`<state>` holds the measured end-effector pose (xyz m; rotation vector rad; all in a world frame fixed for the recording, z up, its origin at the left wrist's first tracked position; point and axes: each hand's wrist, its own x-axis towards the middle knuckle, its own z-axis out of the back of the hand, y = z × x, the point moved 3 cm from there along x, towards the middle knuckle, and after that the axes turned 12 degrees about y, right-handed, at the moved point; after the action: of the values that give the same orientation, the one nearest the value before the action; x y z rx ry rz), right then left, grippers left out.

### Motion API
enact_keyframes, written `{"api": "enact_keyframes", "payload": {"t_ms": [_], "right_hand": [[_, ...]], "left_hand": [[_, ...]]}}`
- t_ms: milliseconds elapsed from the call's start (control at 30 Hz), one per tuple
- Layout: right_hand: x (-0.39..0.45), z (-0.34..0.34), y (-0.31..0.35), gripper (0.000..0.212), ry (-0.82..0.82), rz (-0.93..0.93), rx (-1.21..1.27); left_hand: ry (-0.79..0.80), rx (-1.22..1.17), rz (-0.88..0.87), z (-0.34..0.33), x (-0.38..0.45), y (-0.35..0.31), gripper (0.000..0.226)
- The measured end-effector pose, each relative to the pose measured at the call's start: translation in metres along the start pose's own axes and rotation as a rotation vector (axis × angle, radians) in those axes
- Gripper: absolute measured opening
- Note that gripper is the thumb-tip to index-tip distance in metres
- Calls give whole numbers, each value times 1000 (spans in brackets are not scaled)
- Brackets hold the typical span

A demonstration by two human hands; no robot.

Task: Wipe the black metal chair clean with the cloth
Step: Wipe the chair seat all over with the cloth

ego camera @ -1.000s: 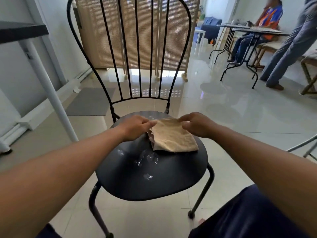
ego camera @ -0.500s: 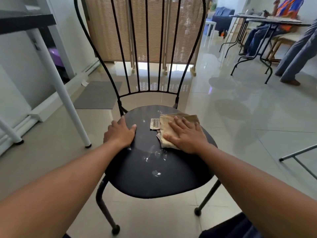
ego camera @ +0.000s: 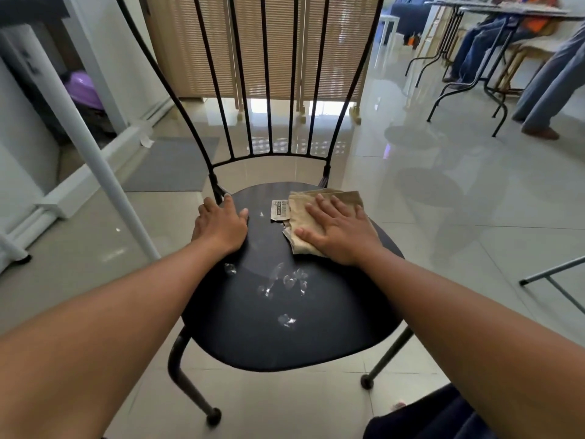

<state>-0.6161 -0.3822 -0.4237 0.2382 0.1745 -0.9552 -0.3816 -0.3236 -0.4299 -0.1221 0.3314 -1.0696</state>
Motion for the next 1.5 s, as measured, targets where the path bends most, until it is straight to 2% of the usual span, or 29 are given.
{"api": "enact_keyframes", "payload": {"t_ms": [267, 467, 600, 700, 800, 933, 1133, 1500], "right_hand": [[30, 16, -22, 82, 47, -70, 21], [-1, 10, -34, 75, 108, -51, 26], [-22, 6, -41, 76, 75, -65, 5], [-13, 20, -35, 74, -35, -92, 0], [11, 34, -27, 83, -117, -151, -21], [41, 23, -11, 95, 27, -123, -3], [49, 20, -15, 61, 53, -81, 34], [-35, -3, -27, 59, 72, -91, 38]], "left_hand": [[10, 1, -58, 2, 22, -23, 62], [7, 52, -189, -3, 29, -27, 63], [-3, 72, -212, -5, 30, -27, 61], [-11, 69, -228, -7, 32, -26, 60], [-6, 67, -230, -7, 33, -25, 60], [-8, 80, -225, -8, 35, -24, 60], [-2, 87, -222, -7, 34, -26, 60], [6, 66, -225, -6, 30, -27, 60]]}}
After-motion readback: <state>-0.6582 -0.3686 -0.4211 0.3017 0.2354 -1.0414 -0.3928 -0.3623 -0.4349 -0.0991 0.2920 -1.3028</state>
